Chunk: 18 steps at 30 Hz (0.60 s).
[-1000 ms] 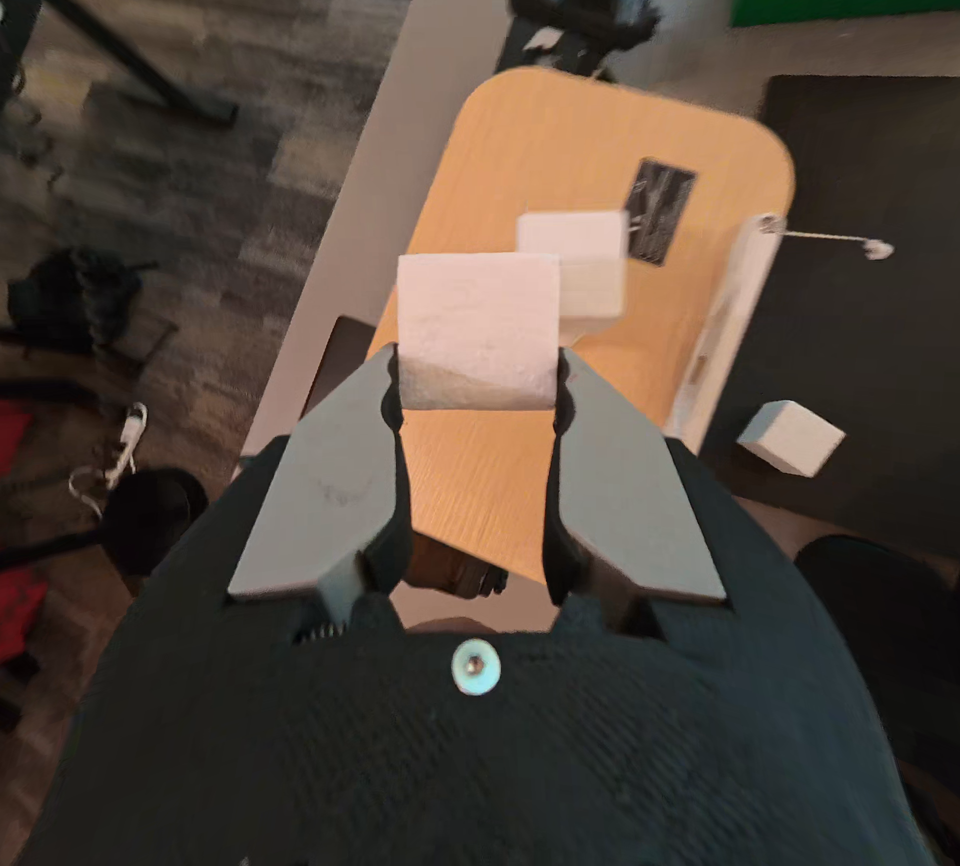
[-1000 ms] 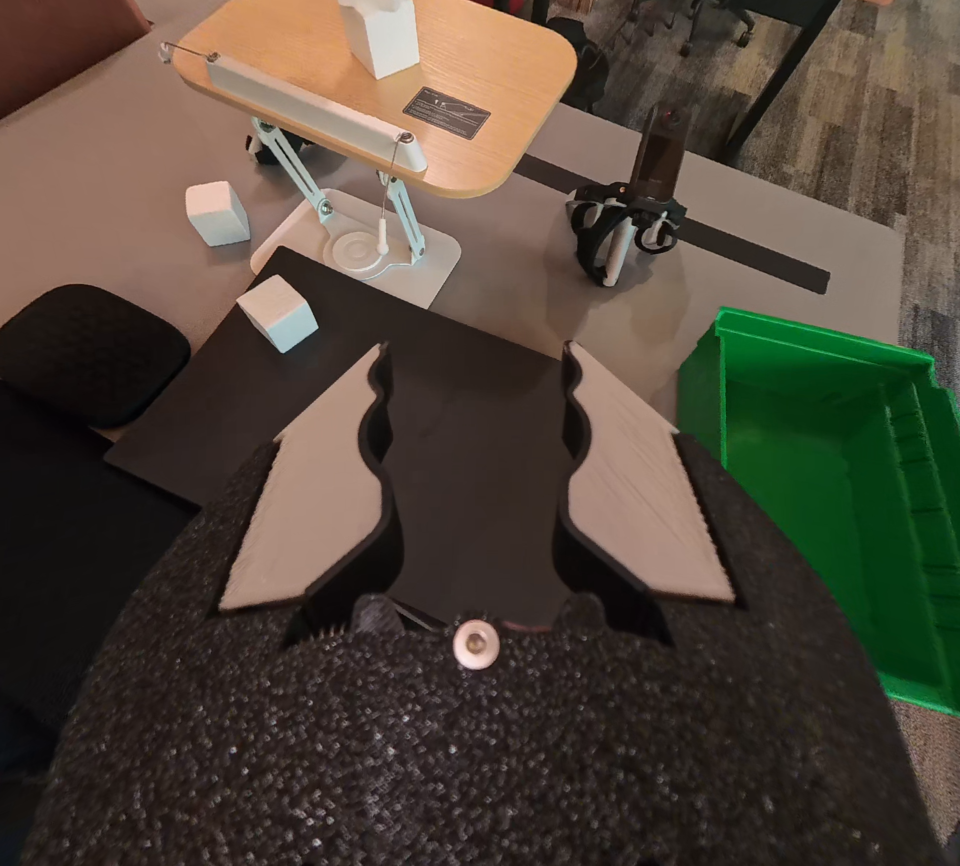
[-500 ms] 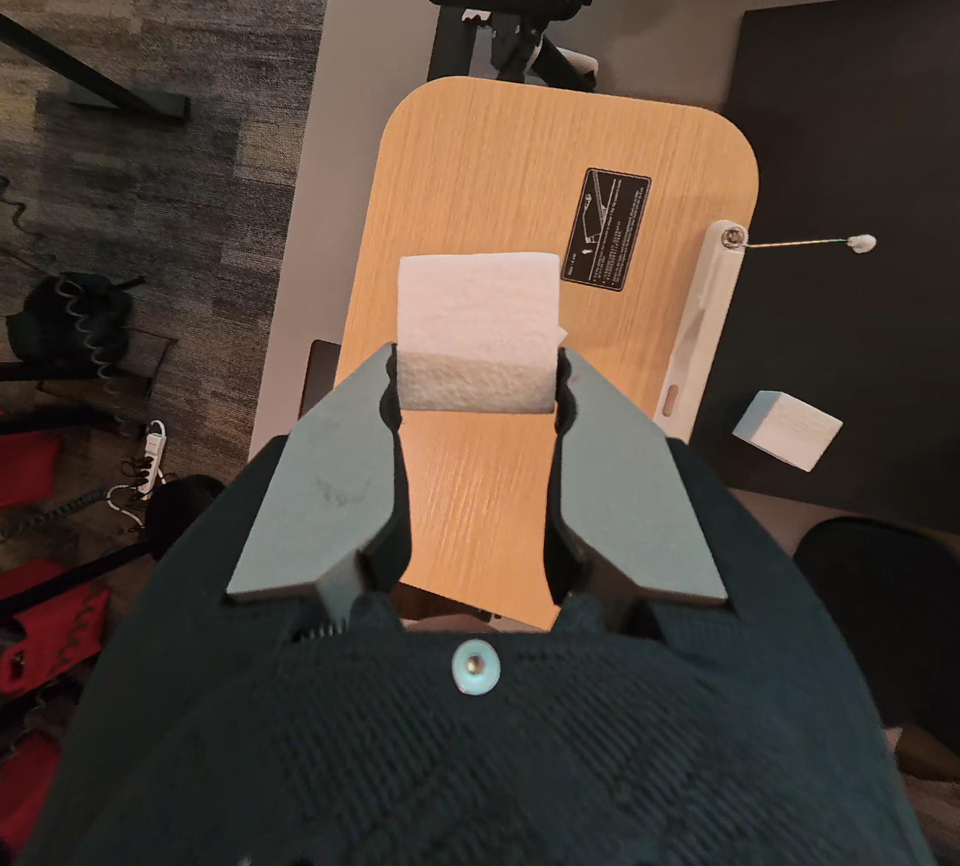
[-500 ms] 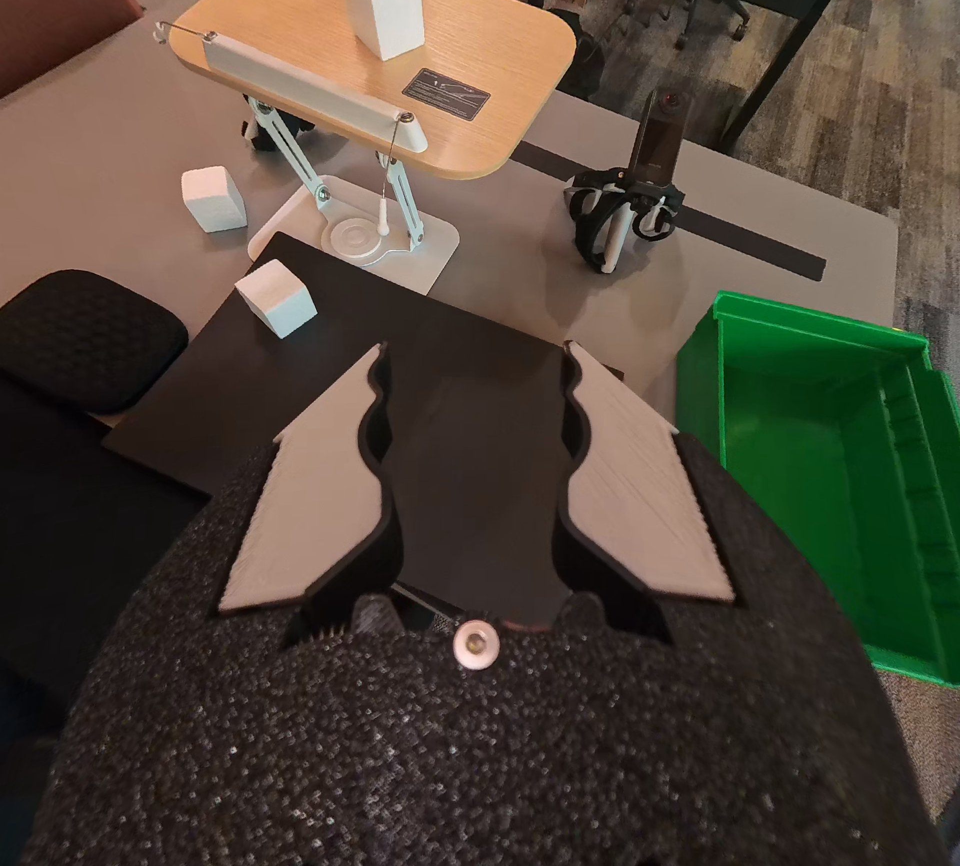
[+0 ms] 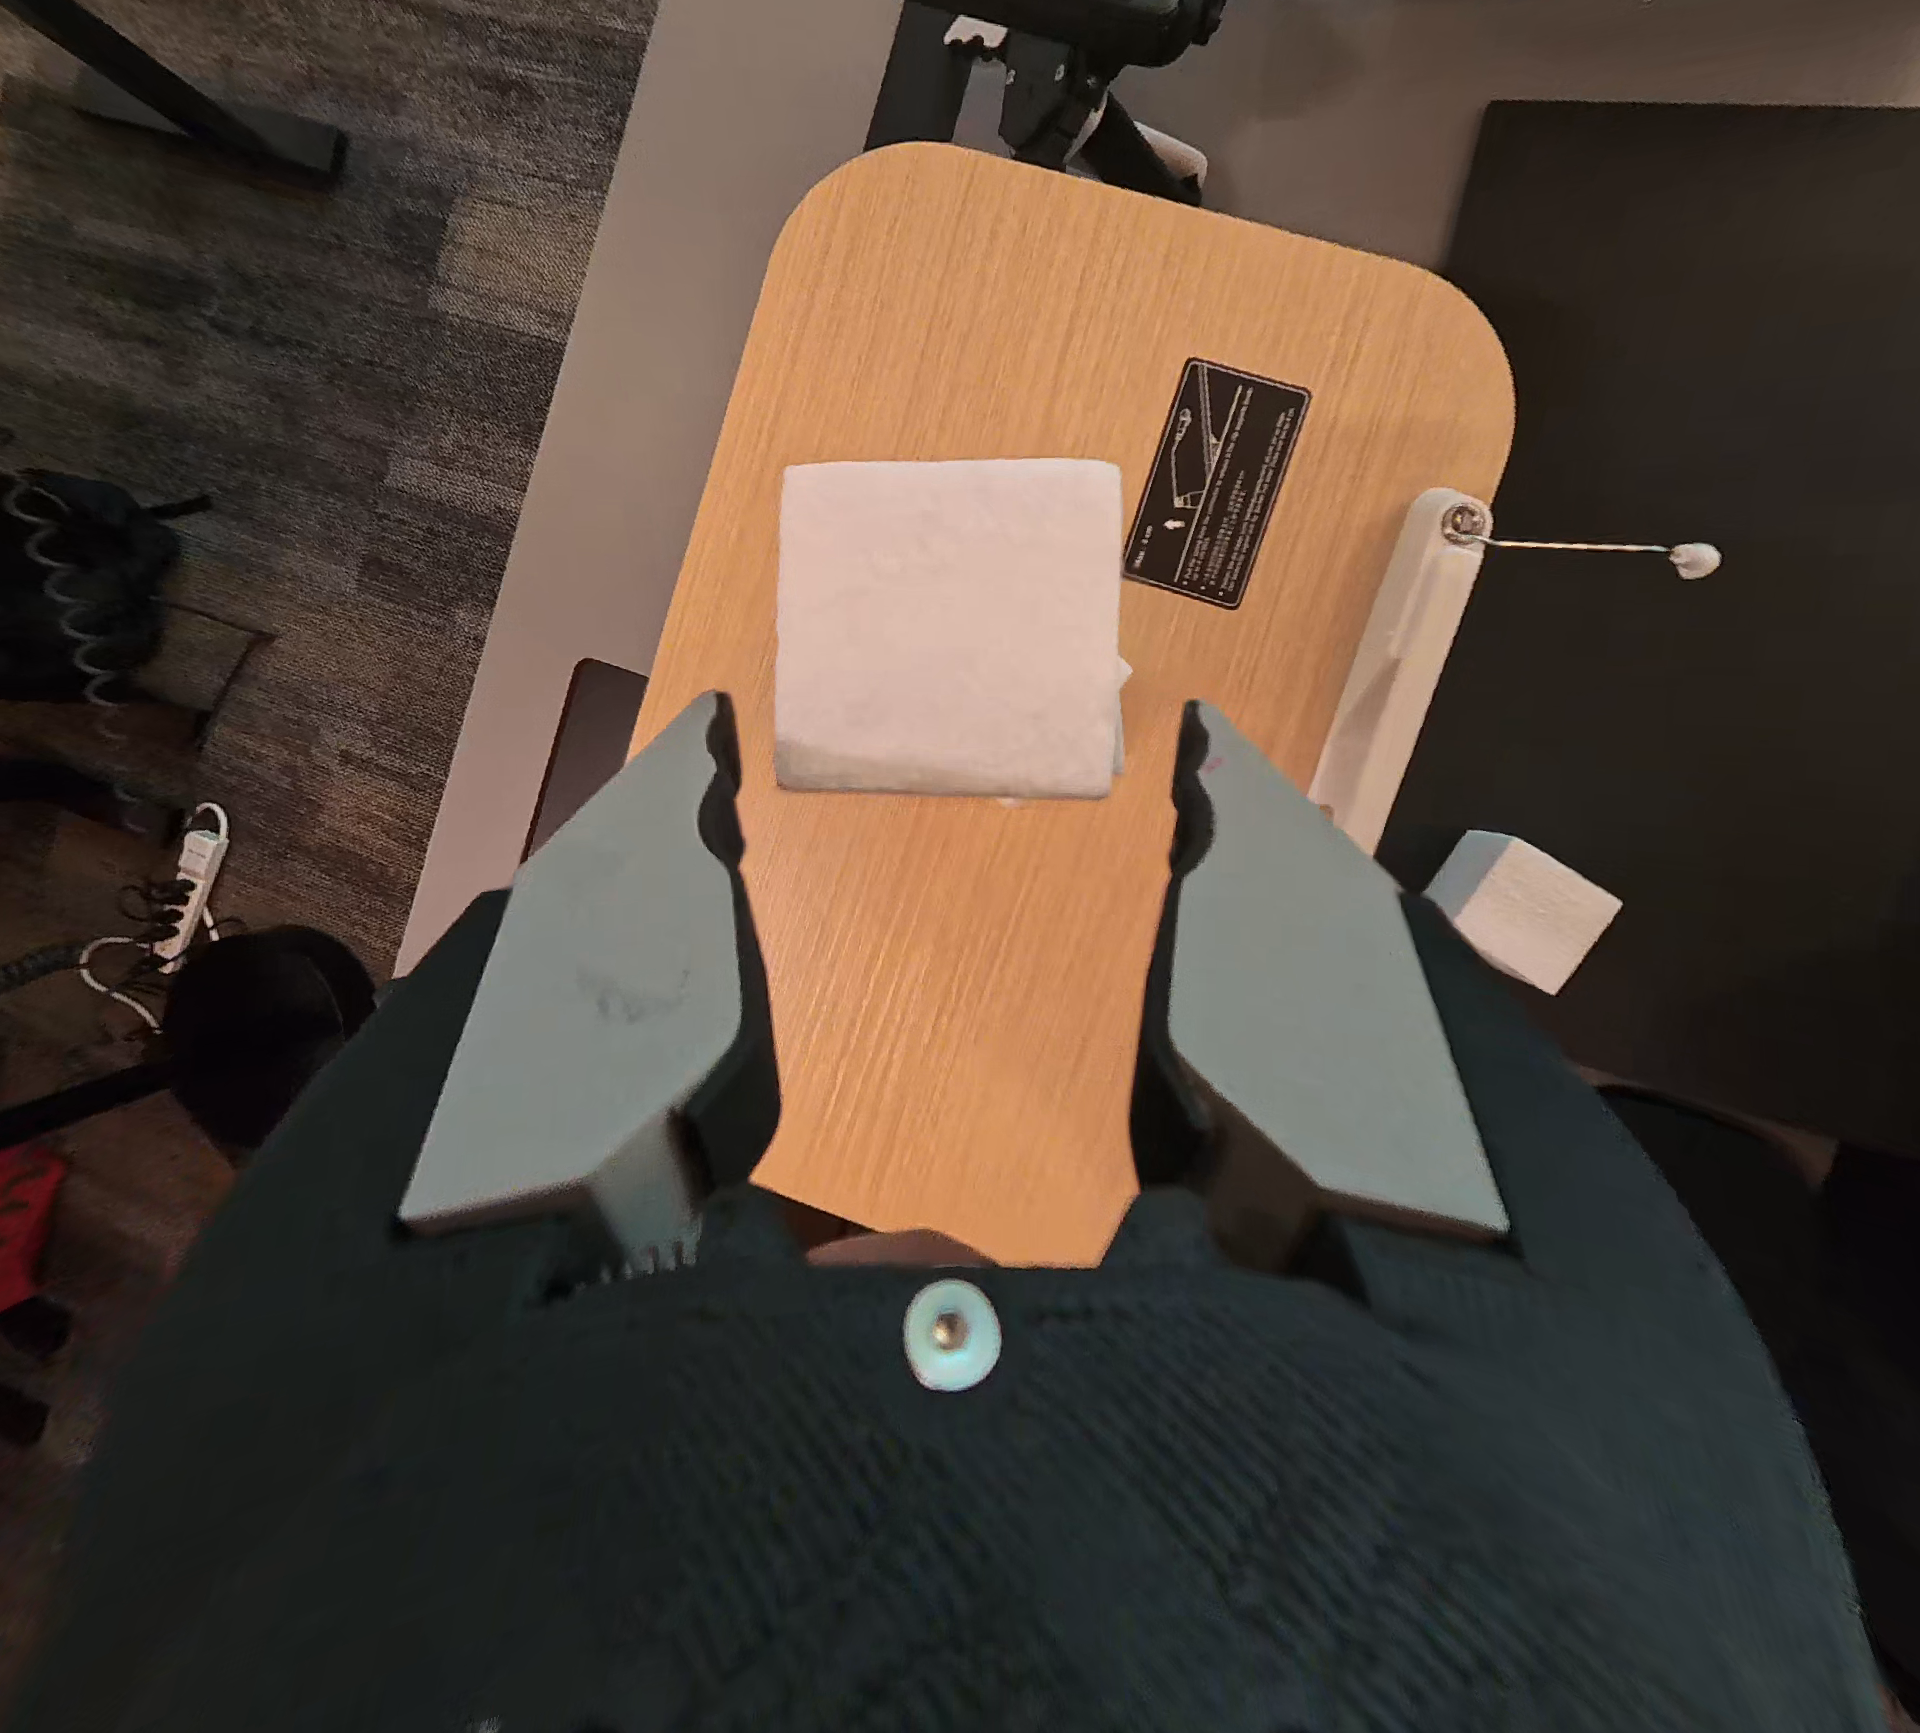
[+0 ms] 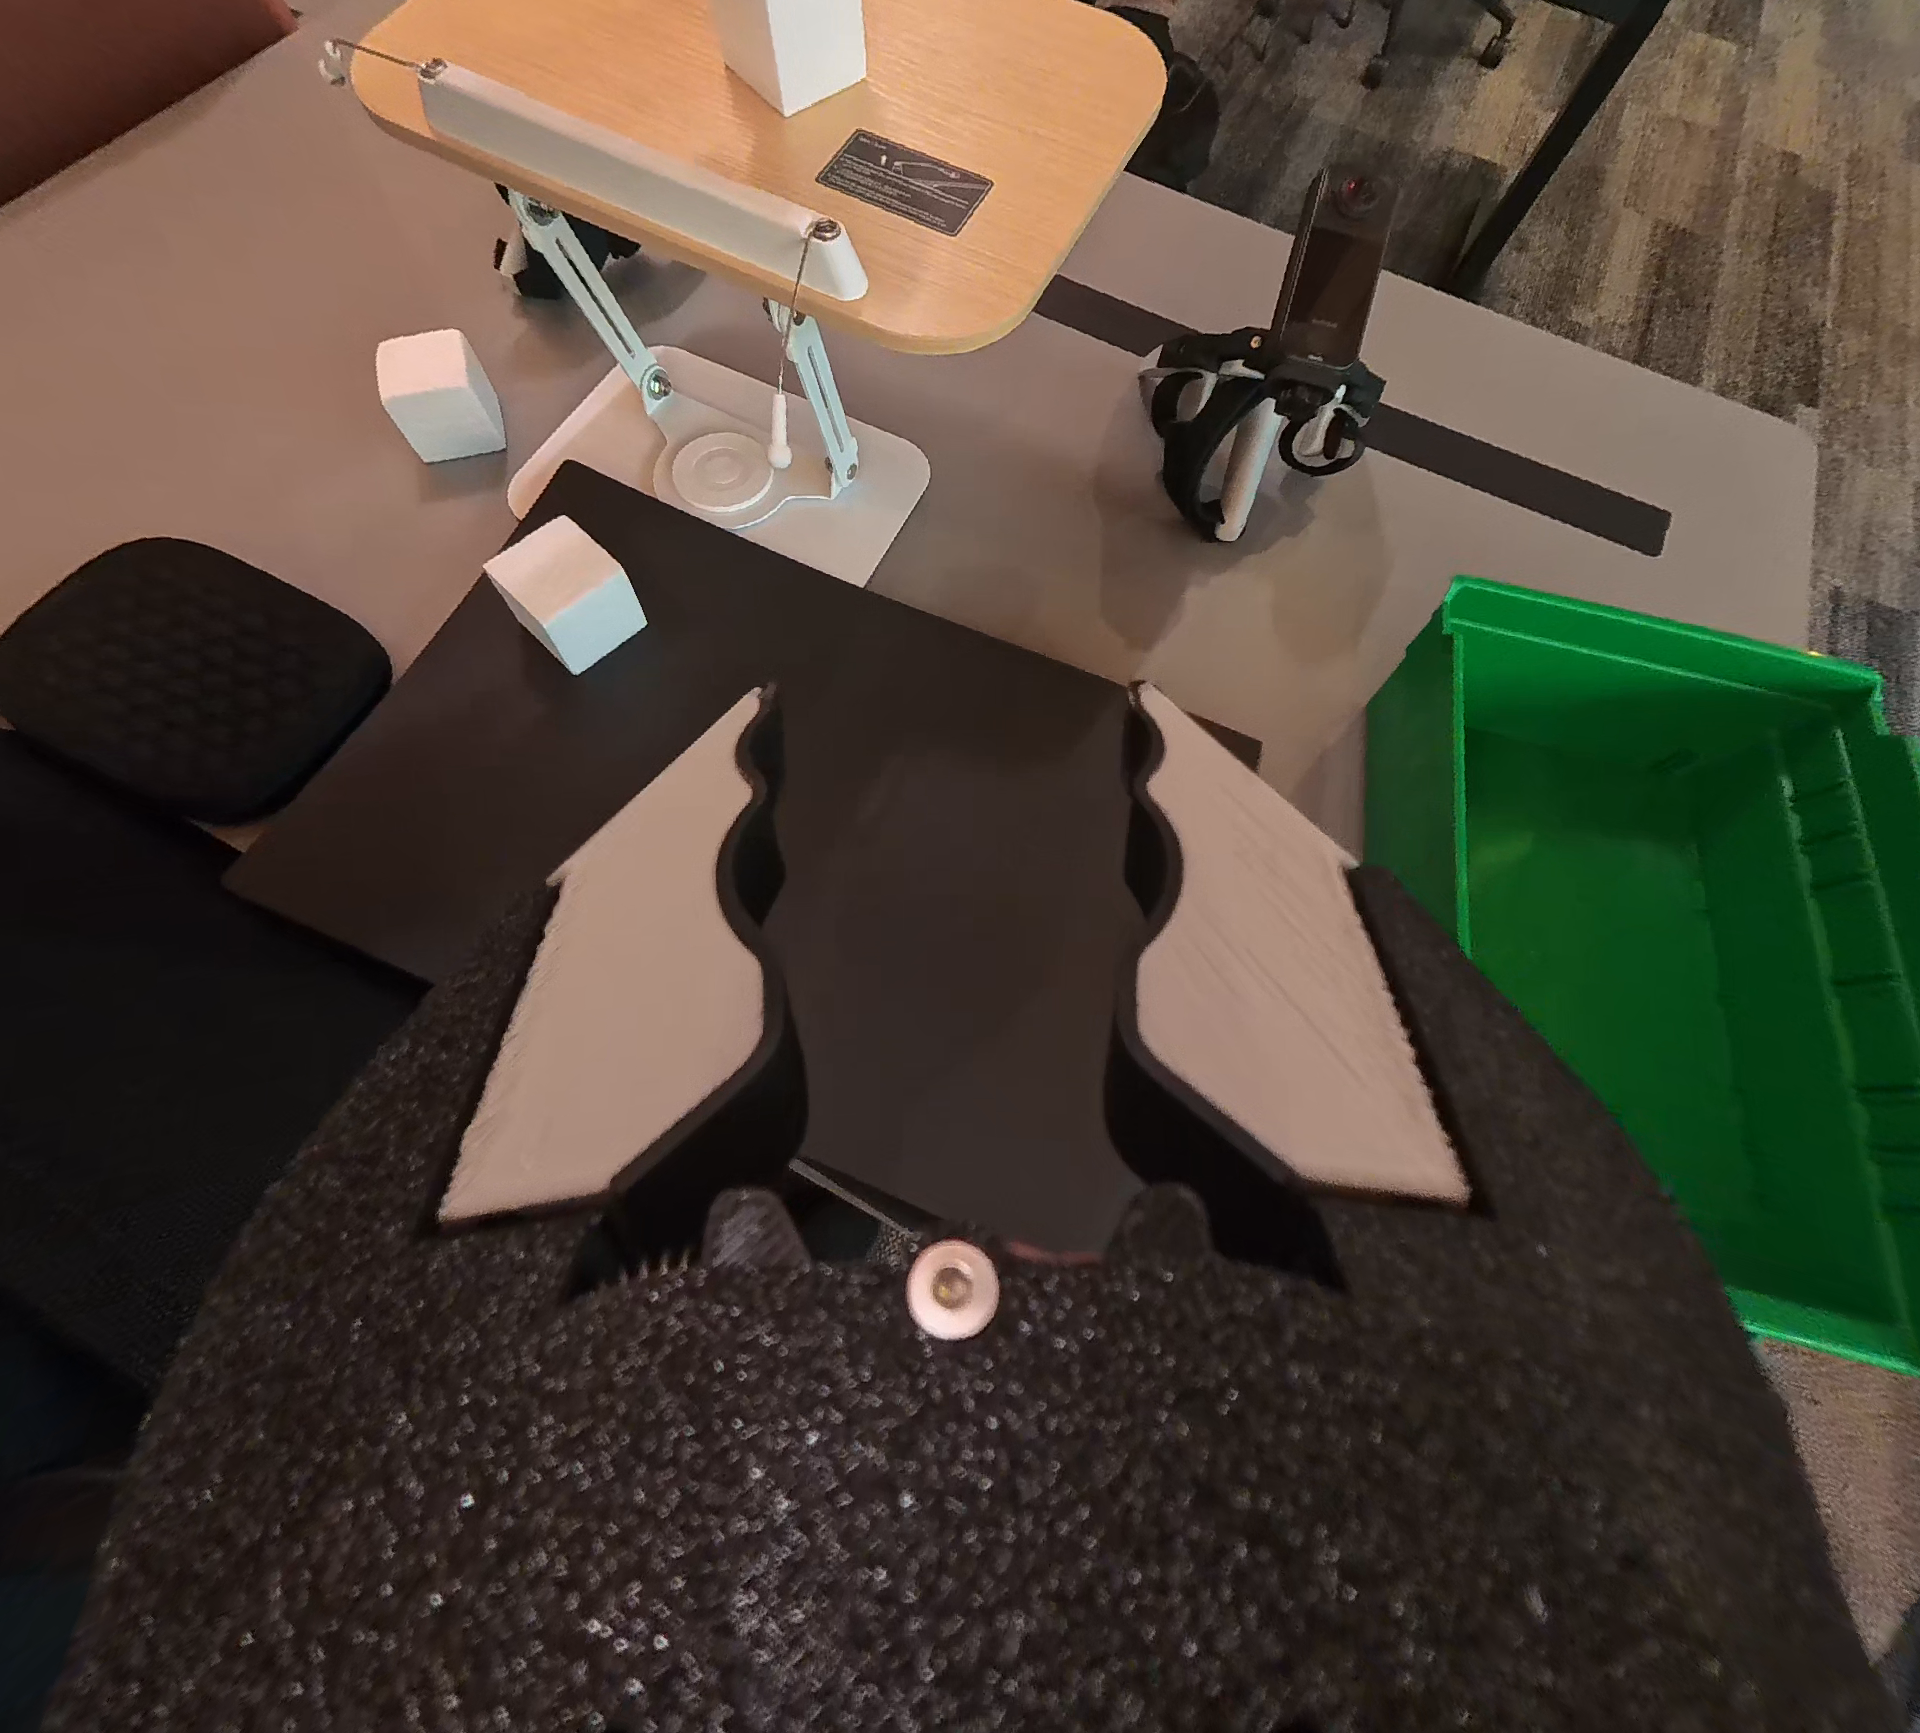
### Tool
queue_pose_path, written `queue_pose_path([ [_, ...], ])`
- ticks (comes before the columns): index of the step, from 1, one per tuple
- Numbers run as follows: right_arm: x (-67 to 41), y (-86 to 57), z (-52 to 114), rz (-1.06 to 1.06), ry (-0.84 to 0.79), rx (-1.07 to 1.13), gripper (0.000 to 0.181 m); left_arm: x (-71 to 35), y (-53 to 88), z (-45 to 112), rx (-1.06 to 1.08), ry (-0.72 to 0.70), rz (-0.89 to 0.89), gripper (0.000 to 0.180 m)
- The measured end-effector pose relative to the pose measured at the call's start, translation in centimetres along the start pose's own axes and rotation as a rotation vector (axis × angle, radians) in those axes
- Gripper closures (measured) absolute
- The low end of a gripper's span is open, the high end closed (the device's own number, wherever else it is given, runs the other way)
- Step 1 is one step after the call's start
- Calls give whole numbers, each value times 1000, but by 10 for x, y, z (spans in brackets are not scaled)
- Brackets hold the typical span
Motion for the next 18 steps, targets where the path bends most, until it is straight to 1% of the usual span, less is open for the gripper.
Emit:
queue_pose_path([
  [5, -4, 11, 5, 43, -16, -82, 116, 9, -19, -31, -78, -111, -61, 91],
  [9, -11, 40, 24, 45, -26, -226, 108, 43, -66, -77, -144, -285, -110, 91],
  [12, -15, 79, 51, -19, 11, -351, 106, 91, -111, -88, -68, -346, -169, 91],
  [14, -13, 112, 77, -84, 53, -445, 106, 133, -136, -72, -5, -306, -217, 90],
  [16, -8, 148, 109, -169, 111, -516, 105, 181, -152, -43, 0, -216, -280, 89],
  [18, -2, 184, 144, -252, 168, -558, 105, 223, -165, -6, 59, -141, -371, 88],
])
Point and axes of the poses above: each gripper's, where its closed fingertips meet, z out along the fingers, x out of its underside, y = z × x across the jaws, the point moved 10 cm from there along -z, back along the fingers, and after that the axes turned 14 degrees about x, right-handed, at the moved point
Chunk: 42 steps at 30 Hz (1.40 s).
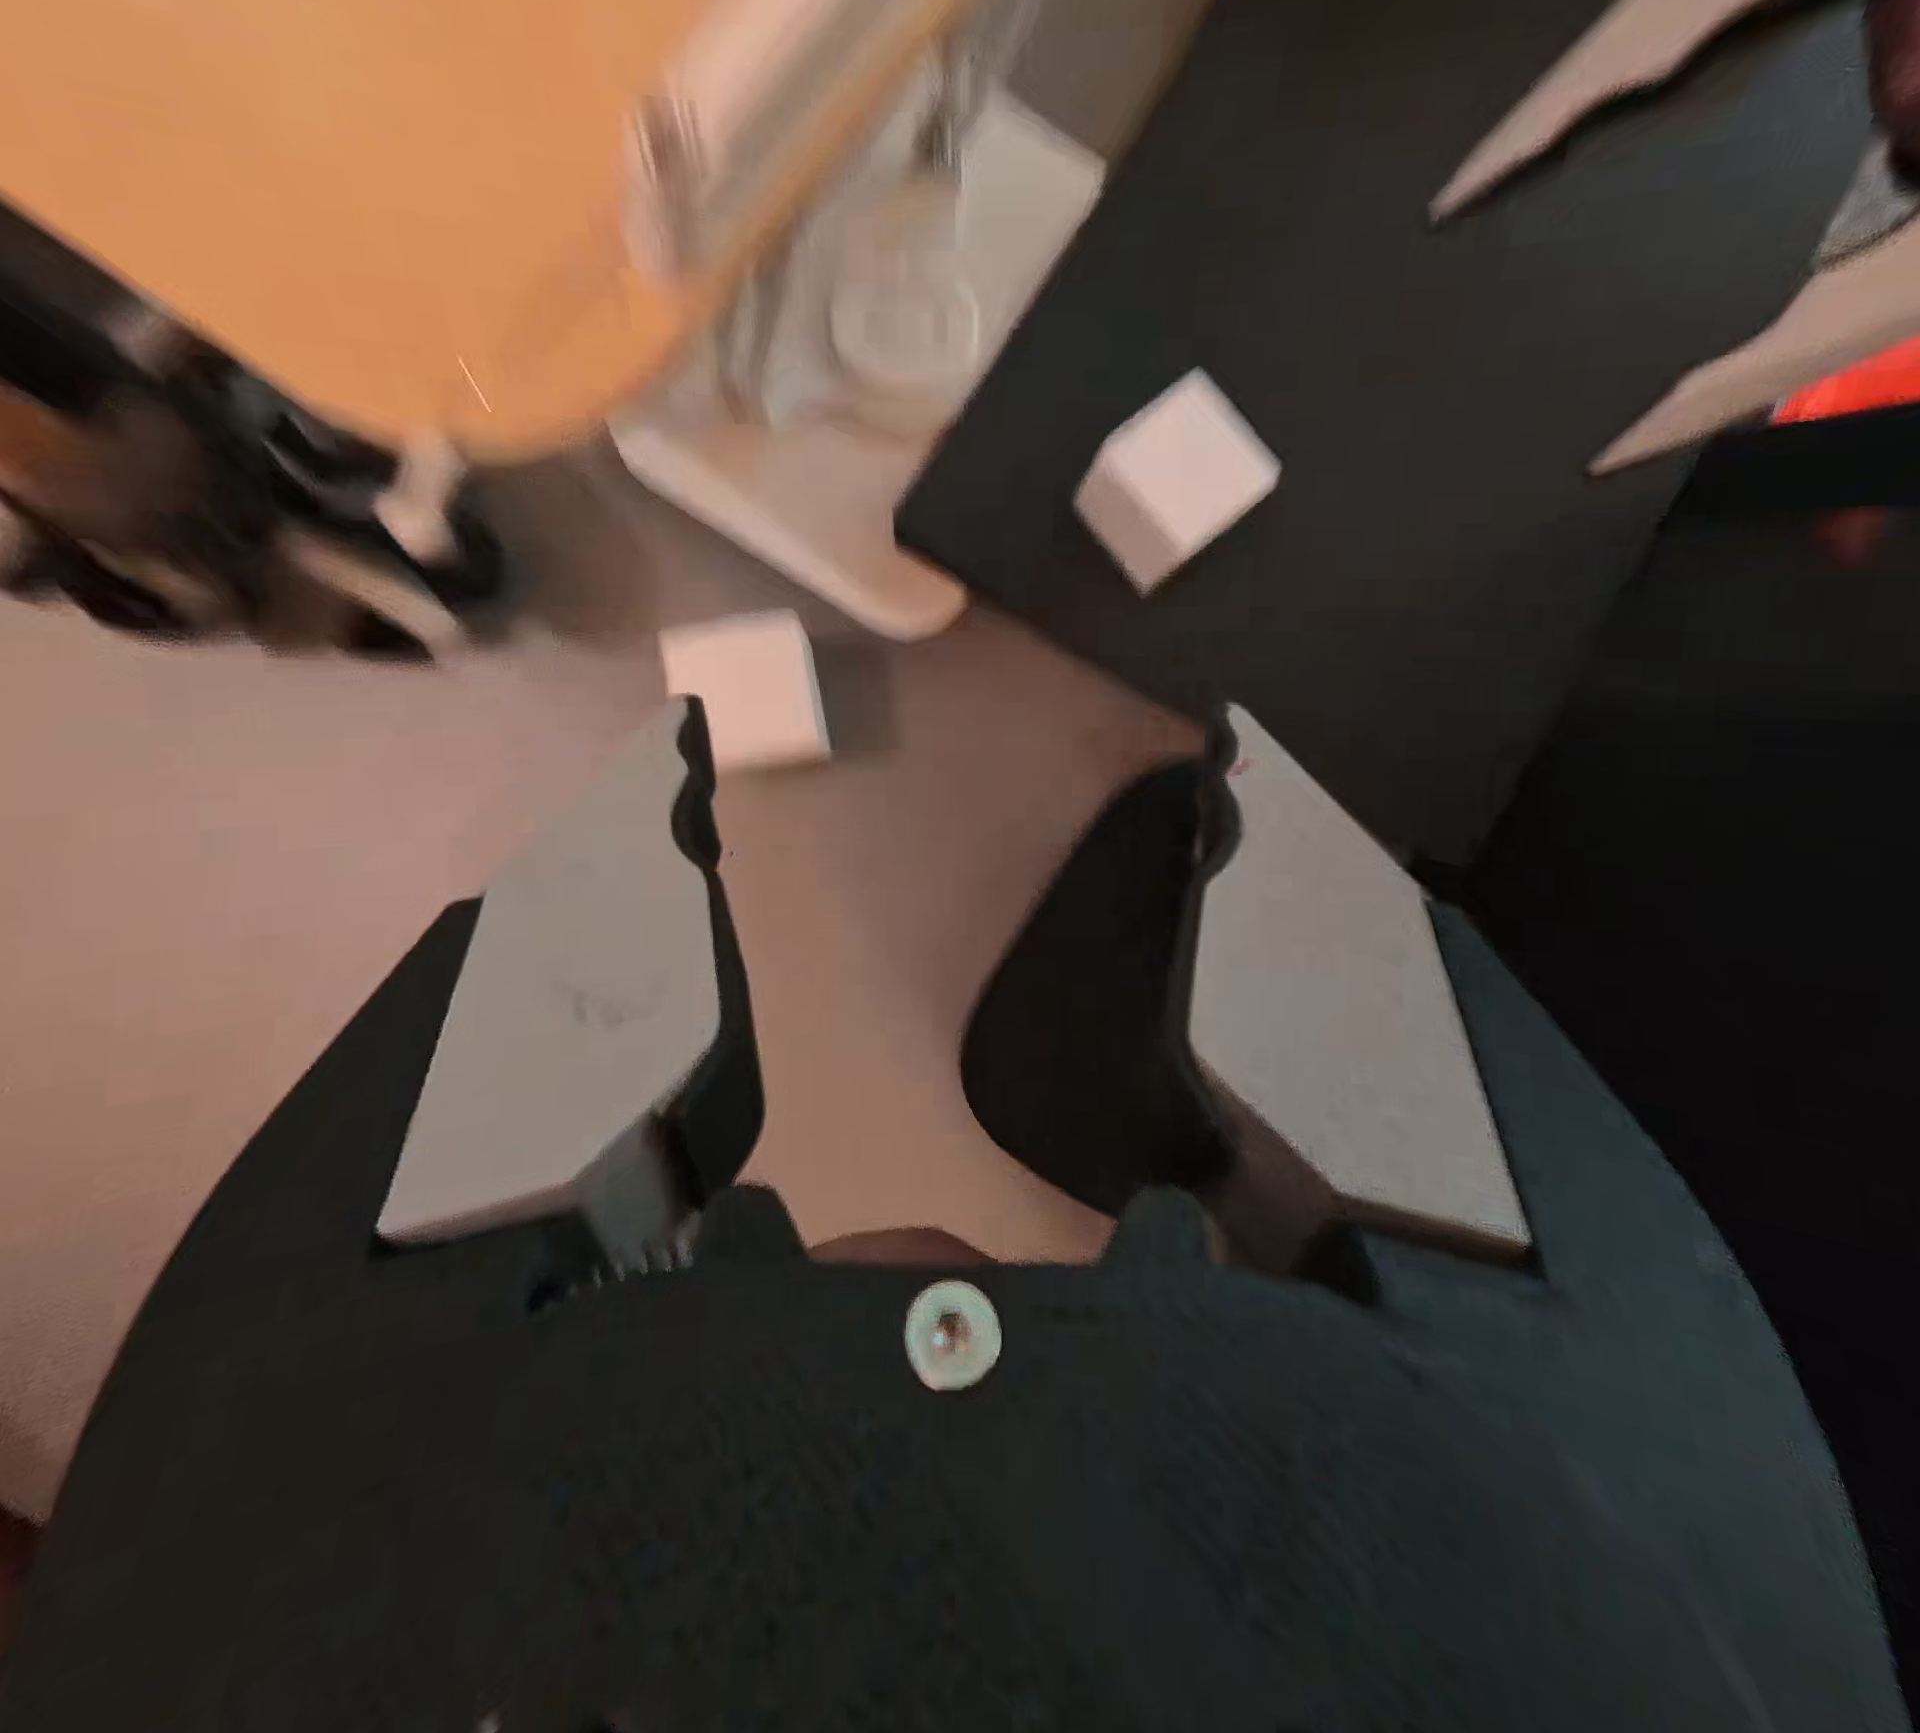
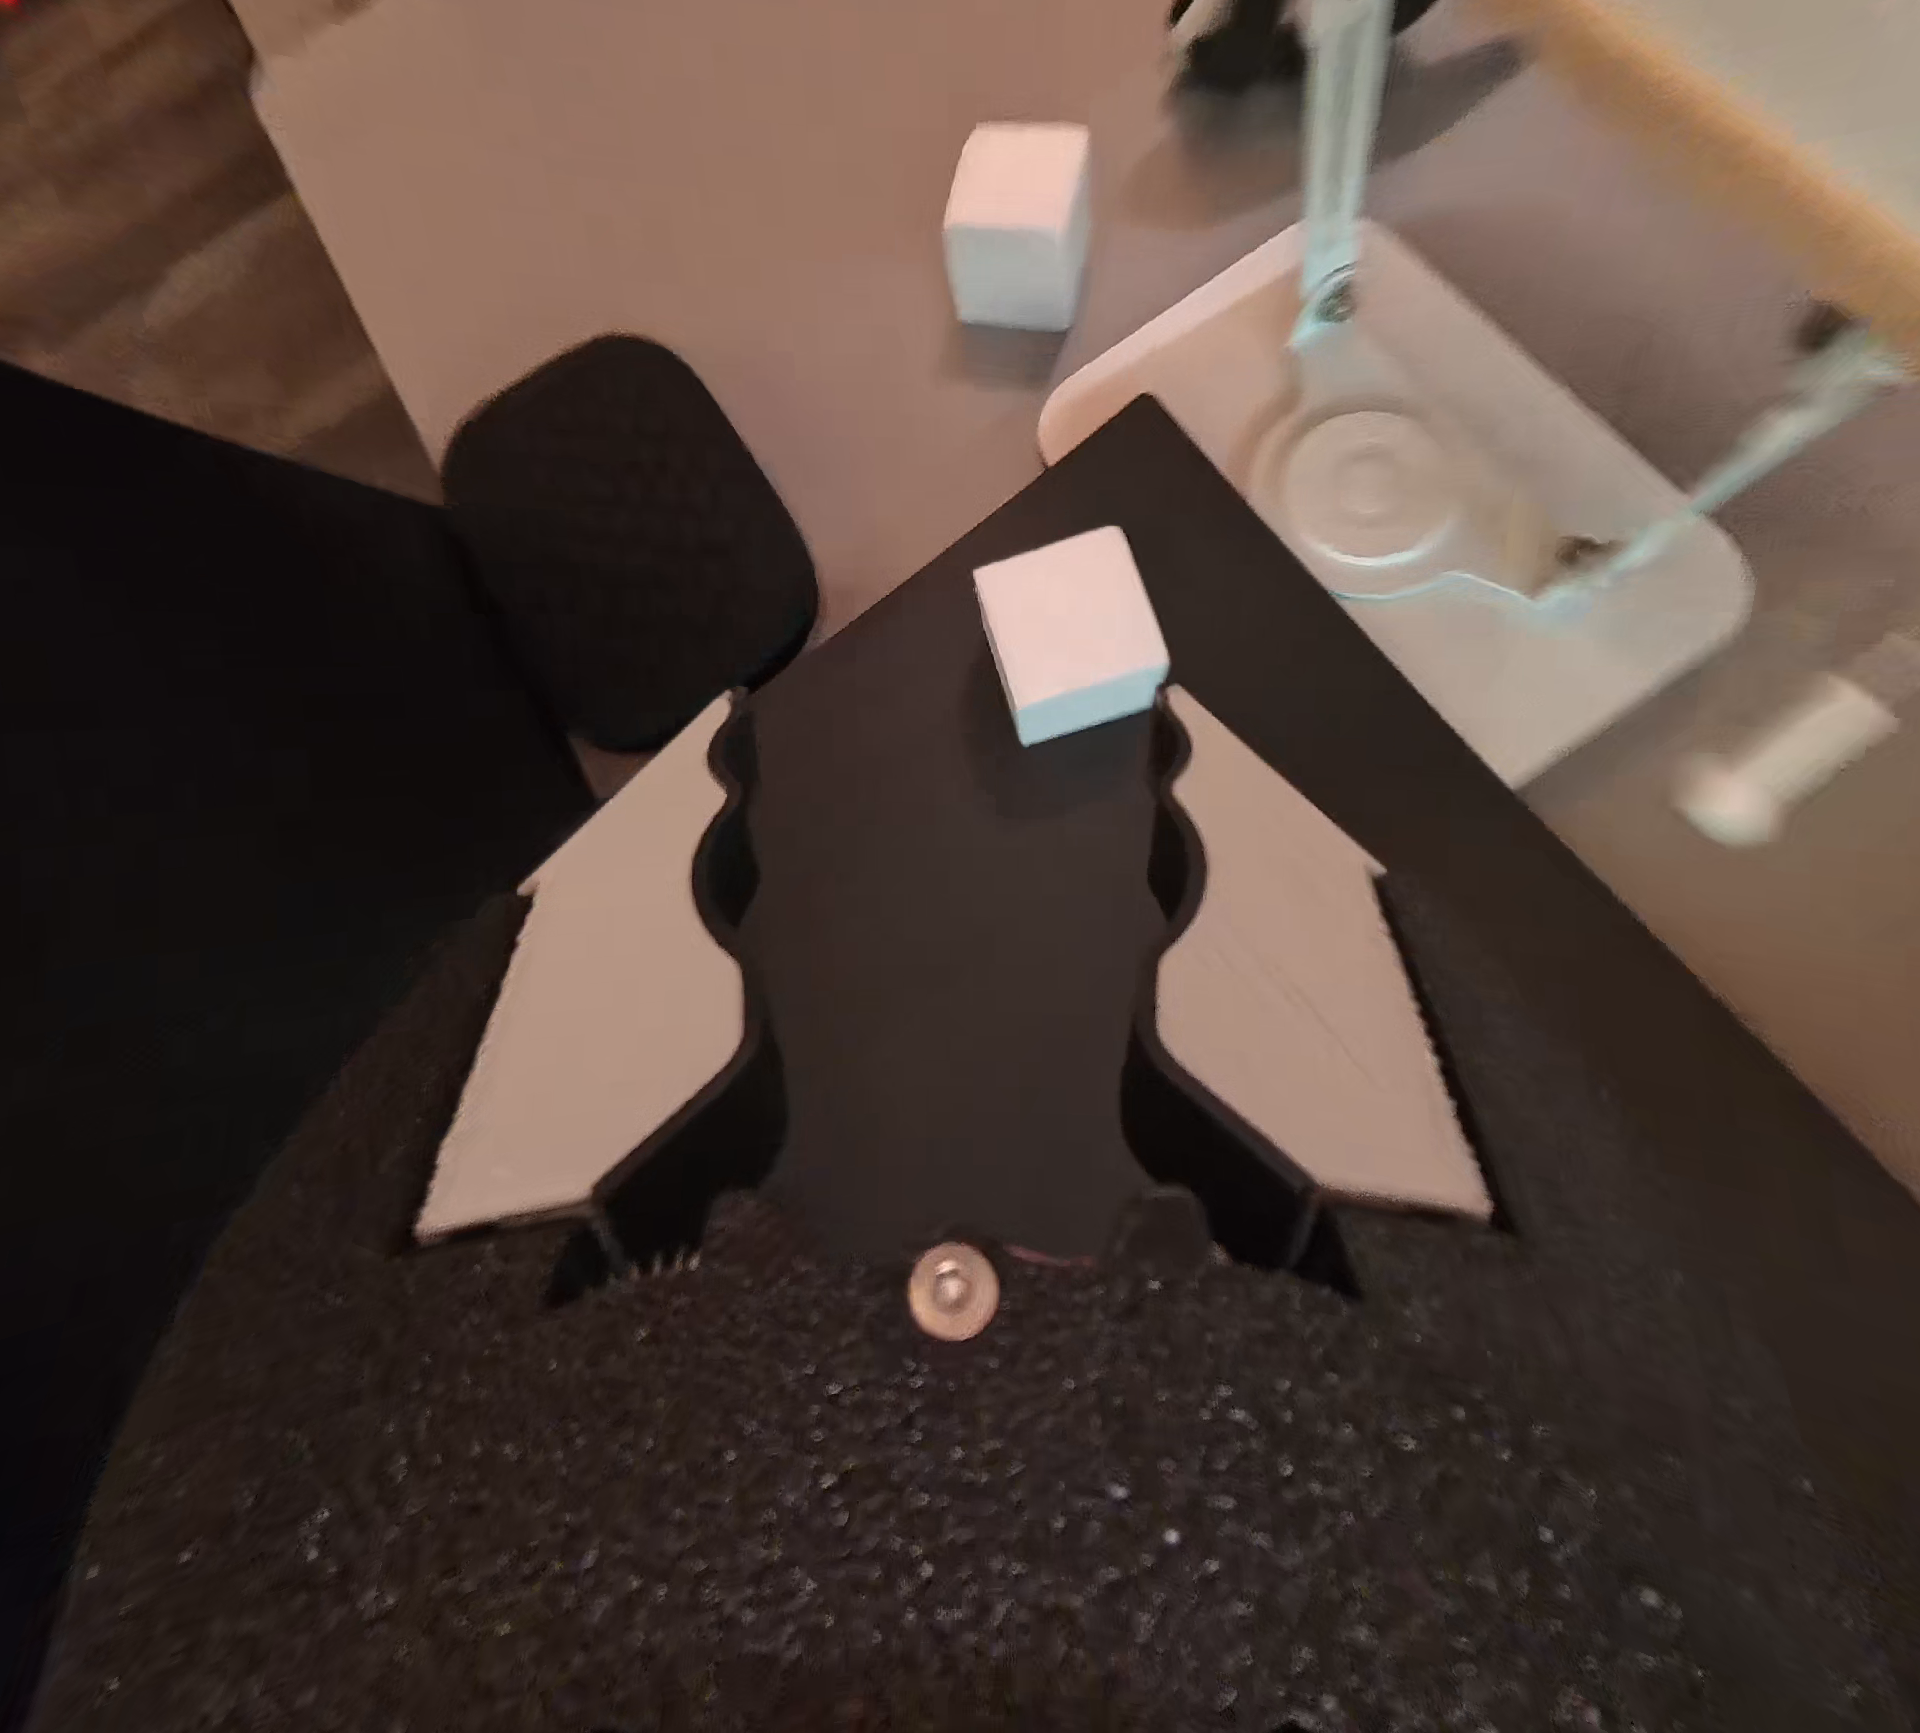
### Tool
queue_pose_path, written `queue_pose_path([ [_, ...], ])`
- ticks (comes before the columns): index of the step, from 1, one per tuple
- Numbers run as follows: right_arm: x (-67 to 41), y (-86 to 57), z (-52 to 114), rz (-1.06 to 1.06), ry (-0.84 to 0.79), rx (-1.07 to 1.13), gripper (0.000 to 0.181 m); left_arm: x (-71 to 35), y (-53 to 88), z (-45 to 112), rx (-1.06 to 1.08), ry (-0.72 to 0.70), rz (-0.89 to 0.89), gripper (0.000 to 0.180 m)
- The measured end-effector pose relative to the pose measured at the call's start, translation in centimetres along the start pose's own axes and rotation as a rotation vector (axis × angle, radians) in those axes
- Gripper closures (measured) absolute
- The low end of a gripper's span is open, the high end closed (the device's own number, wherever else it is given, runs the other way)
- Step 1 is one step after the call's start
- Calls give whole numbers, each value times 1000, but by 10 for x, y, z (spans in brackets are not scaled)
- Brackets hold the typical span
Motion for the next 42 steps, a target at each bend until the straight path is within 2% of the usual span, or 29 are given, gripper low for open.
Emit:
queue_pose_path([
  [3, -2, 1, 68, -180, 147, 65, 103, 47, 19, 37, -57, 79, -107, 81],
  [7, 5, -5, 117, -265, 293, 77, 102, 67, 50, 63, -158, 44, -142, 80],
  [9, 9, -4, 128, -293, 344, 46, 109, 68, 68, 75, -177, 45, -158, 79],
  [10, 10, -2, 130, -309, 362, 28, 121, 68, 76, 82, -165, 43, -176, 79],
  [11, 9, -1, 130, -317, 373, 29, 121, 66, 84, 89, -144, 46, -194, 79],
  [14, -6, 7, 109, -273, 320, -10, 121, 62, 100, 108, -92, 72, -209, 89],
  [16, -26, 10, 78, -250, 234, -47, 122, 60, 103, 117, -28, 98, -200, 116],
  [17, -40, 9, 58, -249, 184, -46, 122, 59, 103, 120, 4, 105, -198, 124],
  [22, -144, -48, -41, -279, 14, 144, 122, 64, 89, 122, 59, 88, -211, 124],
  [26, -237, -117, -73, -219, -18, 310, 122, 74, 64, 118, 94, 45, -212, 124],
  [30, -286, -157, -46, -144, 82, 293, 122, 81, 44, 101, 105, -8, -222, 124],
  [36, -287, -176, 0, -146, 227, 295, 121, 59, 33, 41, 54, -82, -160, 124],
  [42, -282, -176, -4, -167, 212, 303, 108, -4, 30, -32, -39, -177, -40, 124],
])
Point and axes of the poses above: each gripper's, where its closed fingertips meet, z out along the fingers, x out of its underside, y = z × x across the jaws, the point moved 10 cm from there along -z, back along the fingers, and after that the axes turned 14 degrees about x, right-handed, at the moved point
